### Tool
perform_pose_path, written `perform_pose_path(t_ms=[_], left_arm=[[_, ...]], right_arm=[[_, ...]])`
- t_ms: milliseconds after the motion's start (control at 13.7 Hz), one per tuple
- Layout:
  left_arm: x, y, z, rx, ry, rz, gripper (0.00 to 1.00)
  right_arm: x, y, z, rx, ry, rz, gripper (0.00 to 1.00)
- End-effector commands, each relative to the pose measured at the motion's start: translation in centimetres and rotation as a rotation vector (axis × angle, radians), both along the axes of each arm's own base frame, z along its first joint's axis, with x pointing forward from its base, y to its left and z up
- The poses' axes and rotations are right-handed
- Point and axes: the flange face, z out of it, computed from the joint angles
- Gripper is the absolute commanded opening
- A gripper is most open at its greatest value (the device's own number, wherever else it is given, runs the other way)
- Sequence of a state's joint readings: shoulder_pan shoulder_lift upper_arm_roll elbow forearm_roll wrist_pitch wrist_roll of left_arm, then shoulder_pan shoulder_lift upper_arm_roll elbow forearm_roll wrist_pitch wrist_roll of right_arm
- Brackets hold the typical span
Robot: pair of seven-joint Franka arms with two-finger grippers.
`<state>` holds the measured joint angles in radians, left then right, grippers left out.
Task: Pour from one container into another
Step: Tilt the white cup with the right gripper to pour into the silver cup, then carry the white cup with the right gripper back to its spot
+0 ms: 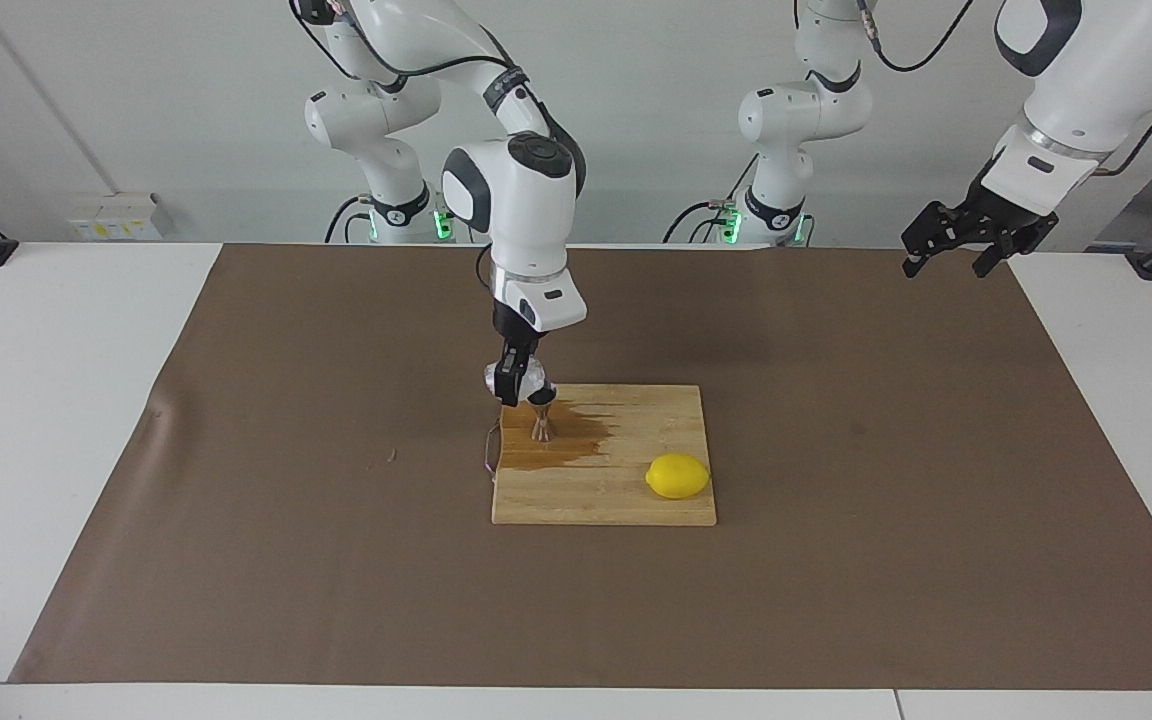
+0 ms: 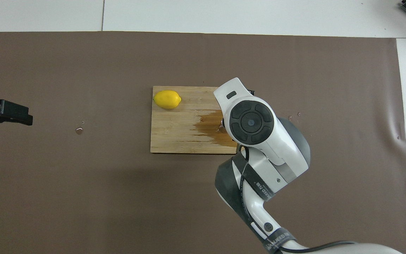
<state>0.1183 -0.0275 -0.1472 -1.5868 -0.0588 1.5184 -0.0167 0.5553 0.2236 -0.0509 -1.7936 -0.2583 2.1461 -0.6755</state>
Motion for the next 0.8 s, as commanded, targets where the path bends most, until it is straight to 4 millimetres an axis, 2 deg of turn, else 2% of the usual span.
perform_pose_path(t_ms=[0, 291, 364, 728], left_arm=[[-1.0, 0.2, 0.2, 0.016, 0.003, 0.002, 1.00], [-1.0, 0.2, 0.2, 0.016, 0.003, 0.002, 1.00], [-1.0, 0.2, 0.2, 0.016, 0.003, 0.002, 1.00], [-1.0, 0.2, 0.2, 0.016, 0.003, 0.002, 1.00]], right_arm=[[-0.1, -0.4, 0.5, 0.059, 0.014, -0.017, 0.31], [0.9, -2.1, 1.1, 0.127, 0.012, -0.012, 0.32], [1.3, -3.1, 1.4, 0.148, 0.019, -0.010, 0.32], [3.5, -10.8, 3.3, 0.300, 0.055, -0.003, 0.32]])
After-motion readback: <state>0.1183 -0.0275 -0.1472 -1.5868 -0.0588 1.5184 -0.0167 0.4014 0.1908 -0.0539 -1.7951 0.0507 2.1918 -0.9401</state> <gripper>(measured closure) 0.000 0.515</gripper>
